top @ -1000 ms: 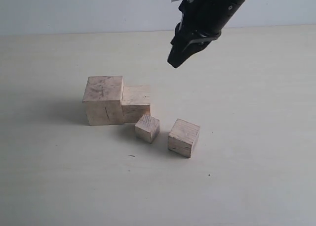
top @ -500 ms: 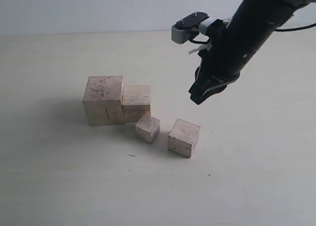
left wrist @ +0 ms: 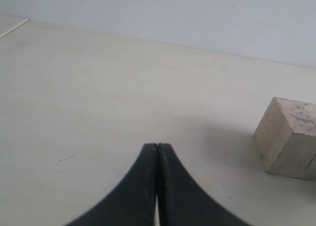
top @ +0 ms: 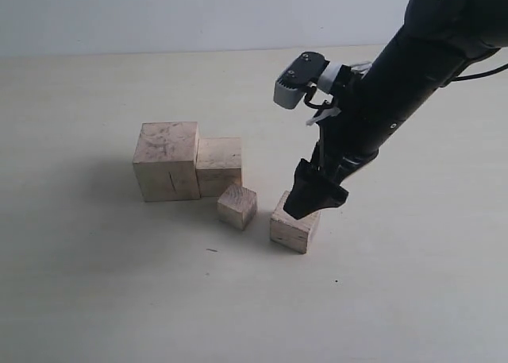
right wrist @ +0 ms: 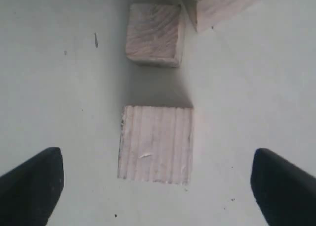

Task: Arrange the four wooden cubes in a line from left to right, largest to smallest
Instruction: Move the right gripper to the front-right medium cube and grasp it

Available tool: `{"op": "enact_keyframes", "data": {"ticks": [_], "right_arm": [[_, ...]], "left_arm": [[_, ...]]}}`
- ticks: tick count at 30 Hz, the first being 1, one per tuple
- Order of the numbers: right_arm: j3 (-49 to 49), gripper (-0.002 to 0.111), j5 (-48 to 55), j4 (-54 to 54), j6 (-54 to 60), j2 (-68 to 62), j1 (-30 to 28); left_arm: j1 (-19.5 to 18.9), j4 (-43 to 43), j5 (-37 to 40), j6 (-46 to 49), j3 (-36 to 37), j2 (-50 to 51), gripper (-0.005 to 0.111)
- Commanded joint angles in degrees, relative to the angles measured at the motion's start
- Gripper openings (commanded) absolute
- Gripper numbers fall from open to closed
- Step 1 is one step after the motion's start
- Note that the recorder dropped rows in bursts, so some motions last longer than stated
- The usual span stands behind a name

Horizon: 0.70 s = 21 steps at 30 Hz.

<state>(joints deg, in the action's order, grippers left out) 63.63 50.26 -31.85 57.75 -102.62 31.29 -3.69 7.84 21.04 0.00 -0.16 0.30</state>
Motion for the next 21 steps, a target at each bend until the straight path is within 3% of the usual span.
{"op": "enact_keyframes", "data": {"ticks": [1,16,21], "right_arm": [[-0.35,0.096,-3.11,-1.03,-1.56,0.48,0.0],[-0.35,0.095,-3.63,-0.14,-3.94,-6.24,1.78],[-0.35,0.095,-5.43,8.75,-9.17,-7.79,5.57]], "left_arm": [[0.34,0.04,-0.61,0.0,0.16,-0.3,0.0],[0.34,0.04,-0.61,0.0,0.16,-0.3,0.0],[0.34,0.04,-0.61,0.0,0.16,-0.3,0.0]]}}
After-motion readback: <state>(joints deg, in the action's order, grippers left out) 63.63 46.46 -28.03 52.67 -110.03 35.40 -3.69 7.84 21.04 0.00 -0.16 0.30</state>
